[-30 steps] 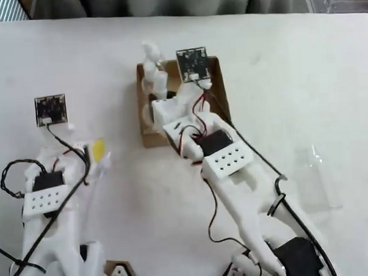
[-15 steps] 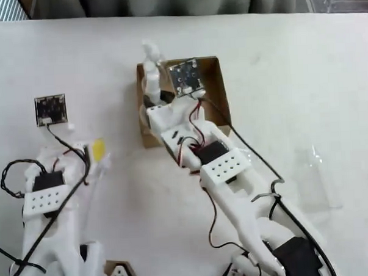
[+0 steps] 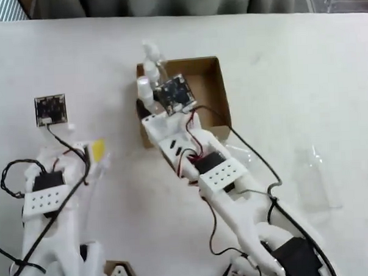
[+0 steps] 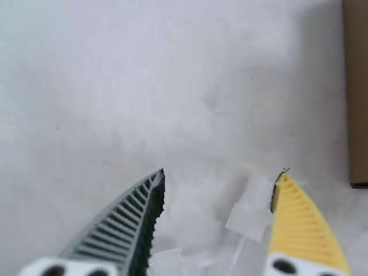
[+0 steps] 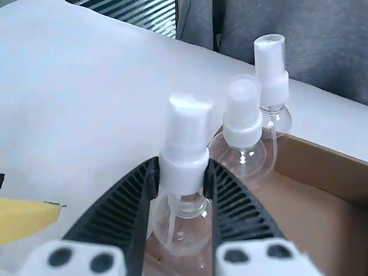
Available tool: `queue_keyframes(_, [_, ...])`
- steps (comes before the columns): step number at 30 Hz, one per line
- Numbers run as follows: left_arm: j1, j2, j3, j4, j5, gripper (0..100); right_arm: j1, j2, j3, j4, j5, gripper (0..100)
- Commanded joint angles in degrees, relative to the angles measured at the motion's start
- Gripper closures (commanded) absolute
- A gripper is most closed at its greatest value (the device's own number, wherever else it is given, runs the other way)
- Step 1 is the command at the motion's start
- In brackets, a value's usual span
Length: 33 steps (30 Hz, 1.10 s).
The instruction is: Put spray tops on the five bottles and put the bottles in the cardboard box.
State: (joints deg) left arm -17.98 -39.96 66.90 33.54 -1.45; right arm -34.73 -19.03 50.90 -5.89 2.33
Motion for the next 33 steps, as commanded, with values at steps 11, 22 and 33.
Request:
queue_keyframes(11, [0.84, -1.1, 0.18, -1.49, -0.79, 71, -0.57, -1.8, -0.97, 2.95, 1.05, 82.7])
queue_keyframes(22, [0.84, -1.1, 0.18, -1.49, -0.79, 71, -0.66, -2.07, -2.02, 3.3, 0.88, 82.6])
queue_keyframes(33, [0.84, -1.1, 0.18, -1.49, -0.79, 71, -1.1, -12.62, -2.55, 9.71, 0.79, 82.6])
